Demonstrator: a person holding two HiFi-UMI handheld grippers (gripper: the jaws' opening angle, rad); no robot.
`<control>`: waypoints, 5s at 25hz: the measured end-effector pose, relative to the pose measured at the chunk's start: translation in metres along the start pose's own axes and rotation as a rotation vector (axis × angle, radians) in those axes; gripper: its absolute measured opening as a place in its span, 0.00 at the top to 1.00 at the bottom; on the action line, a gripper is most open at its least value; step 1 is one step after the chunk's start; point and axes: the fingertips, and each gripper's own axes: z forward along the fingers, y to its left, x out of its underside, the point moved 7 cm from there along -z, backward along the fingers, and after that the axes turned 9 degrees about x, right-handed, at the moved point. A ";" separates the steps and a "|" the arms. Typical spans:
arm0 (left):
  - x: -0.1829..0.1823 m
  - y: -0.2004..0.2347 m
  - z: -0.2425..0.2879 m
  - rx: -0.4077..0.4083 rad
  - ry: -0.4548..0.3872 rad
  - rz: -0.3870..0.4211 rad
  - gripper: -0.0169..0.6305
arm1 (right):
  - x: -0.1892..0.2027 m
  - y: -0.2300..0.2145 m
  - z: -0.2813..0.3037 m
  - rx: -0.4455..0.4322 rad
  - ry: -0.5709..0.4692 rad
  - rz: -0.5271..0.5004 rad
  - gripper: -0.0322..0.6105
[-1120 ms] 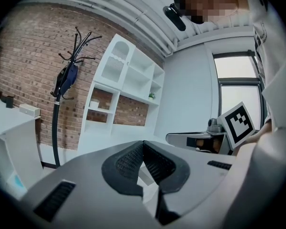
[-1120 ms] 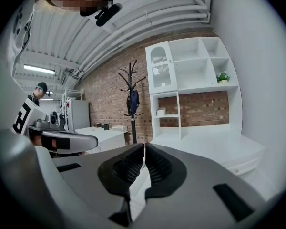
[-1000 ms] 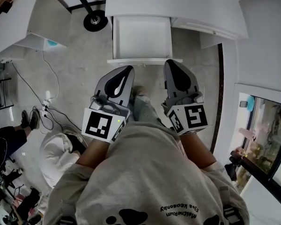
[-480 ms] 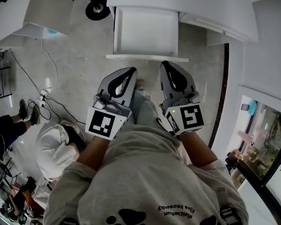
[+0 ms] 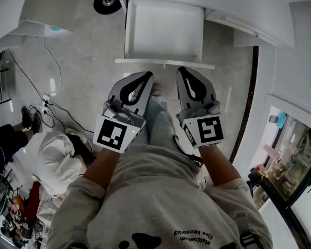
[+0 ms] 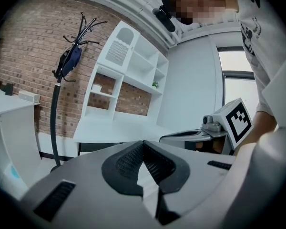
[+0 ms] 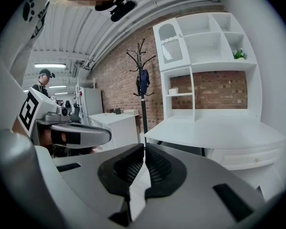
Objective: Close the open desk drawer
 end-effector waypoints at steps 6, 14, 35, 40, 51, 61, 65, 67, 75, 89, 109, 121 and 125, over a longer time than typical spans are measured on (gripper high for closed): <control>0.021 0.018 0.015 0.000 0.003 -0.013 0.95 | 0.027 -0.003 0.017 -0.021 0.020 -0.009 0.90; 0.059 0.039 0.024 0.017 0.055 -0.016 0.95 | 0.062 -0.004 0.040 -0.011 0.048 0.018 0.90; 0.120 0.054 0.028 0.040 0.075 -0.066 0.95 | 0.151 0.009 0.067 -0.017 0.218 0.021 0.90; 0.131 0.058 0.032 0.046 0.072 -0.073 0.95 | 0.168 0.008 0.075 -0.001 0.250 0.025 0.90; 0.160 0.060 0.033 0.067 0.133 -0.071 0.95 | 0.207 0.014 0.087 0.003 0.352 0.034 0.89; 0.176 0.065 0.035 0.086 0.179 -0.069 0.95 | 0.230 0.010 0.106 0.097 0.445 0.094 0.76; 0.182 0.067 0.036 0.094 0.191 -0.069 0.95 | 0.236 0.009 0.115 0.131 0.473 0.100 0.76; 0.185 0.069 0.036 0.095 0.198 -0.071 0.95 | 0.239 0.009 0.117 0.138 0.480 0.106 0.76; 0.190 0.076 0.039 0.095 0.217 -0.071 0.95 | 0.246 0.010 0.124 0.176 0.515 0.157 0.76; 0.190 0.087 0.041 0.095 0.219 -0.089 0.95 | 0.242 0.008 0.135 0.216 0.558 0.185 0.79; 0.178 0.117 0.055 0.126 0.236 -0.081 0.95 | 0.229 0.002 0.161 0.246 0.552 0.193 0.79; 0.168 0.132 0.065 0.168 0.250 -0.074 0.95 | 0.221 -0.004 0.176 0.258 0.561 0.193 0.79; 0.166 0.136 0.071 0.161 0.249 -0.079 0.95 | 0.219 -0.009 0.182 0.251 0.556 0.194 0.79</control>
